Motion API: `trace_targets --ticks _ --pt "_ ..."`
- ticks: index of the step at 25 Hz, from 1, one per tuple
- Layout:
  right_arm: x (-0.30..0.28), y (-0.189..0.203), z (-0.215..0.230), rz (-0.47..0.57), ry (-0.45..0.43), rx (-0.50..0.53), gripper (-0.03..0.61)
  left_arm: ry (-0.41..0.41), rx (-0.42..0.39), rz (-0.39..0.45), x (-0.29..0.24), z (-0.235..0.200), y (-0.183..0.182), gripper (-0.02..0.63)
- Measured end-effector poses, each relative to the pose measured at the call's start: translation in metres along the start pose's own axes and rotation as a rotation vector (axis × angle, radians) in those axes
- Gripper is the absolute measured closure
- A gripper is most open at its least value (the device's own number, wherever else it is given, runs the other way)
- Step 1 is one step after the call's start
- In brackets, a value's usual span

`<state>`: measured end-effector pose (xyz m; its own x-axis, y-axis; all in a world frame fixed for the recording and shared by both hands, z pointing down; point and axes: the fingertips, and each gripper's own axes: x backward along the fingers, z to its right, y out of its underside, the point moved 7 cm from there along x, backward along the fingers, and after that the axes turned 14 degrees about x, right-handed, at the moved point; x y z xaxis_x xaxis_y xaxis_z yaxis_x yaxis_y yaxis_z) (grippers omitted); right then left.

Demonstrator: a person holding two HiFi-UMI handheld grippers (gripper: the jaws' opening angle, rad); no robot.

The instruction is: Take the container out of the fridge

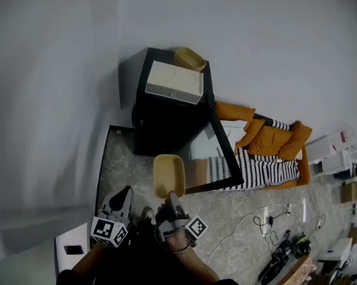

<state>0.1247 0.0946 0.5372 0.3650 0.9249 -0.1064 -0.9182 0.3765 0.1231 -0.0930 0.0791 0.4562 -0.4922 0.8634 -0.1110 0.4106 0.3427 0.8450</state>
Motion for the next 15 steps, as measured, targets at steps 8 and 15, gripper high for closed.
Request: trace_targets --ticks 8,15 --pt "0.008 0.0015 -0.002 0.01 -0.009 0.021 0.377 0.016 -0.001 -0.015 -0.0043 0.0041 0.0045 0.609" --pt "0.0088 -0.0028 -0.0001 0.031 0.011 0.02 0.377 0.008 0.009 -0.022 -0.0066 0.0043 0.0019 0.609"
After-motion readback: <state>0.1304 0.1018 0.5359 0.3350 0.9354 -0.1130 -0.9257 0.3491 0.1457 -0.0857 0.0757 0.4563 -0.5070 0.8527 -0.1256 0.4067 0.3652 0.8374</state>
